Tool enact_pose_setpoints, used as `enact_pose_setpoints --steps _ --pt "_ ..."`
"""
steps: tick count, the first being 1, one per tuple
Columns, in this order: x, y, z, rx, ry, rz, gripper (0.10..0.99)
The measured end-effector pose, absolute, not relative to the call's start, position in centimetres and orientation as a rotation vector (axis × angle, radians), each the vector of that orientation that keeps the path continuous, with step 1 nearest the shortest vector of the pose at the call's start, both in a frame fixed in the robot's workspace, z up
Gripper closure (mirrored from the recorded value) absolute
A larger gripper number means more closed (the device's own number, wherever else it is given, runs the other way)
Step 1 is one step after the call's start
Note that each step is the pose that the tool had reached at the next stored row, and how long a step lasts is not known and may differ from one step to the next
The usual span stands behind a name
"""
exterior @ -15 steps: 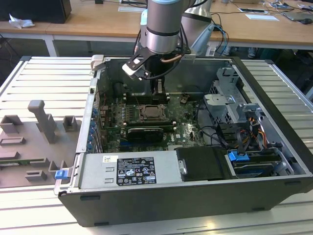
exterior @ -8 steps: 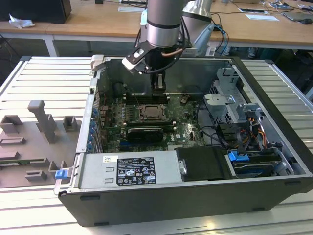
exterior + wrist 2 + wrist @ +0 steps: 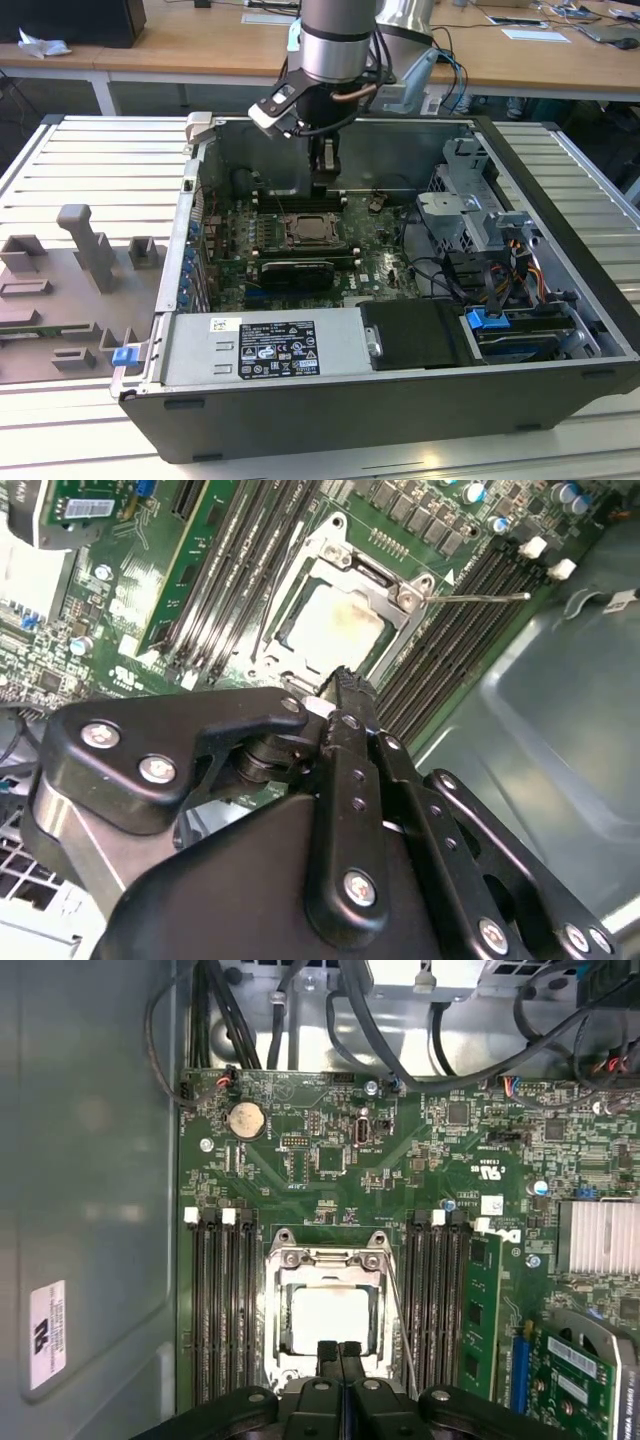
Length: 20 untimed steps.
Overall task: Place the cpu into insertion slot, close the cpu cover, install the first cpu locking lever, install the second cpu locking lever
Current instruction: 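Install the first cpu locking lever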
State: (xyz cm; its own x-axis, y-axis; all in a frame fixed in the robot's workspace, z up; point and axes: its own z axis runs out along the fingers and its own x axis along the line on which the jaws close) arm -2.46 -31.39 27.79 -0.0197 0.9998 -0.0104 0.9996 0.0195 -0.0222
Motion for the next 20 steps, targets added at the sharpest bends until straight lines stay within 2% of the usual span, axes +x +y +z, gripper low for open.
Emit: enact_pose_setpoints --steps 10,20 --pt "-2.5 -31.4 30.3 -2.194 -2.237 0.037 0.98" --pt "-2.5 -31.4 30.1 -1.989 -2.424 0.038 0.98"
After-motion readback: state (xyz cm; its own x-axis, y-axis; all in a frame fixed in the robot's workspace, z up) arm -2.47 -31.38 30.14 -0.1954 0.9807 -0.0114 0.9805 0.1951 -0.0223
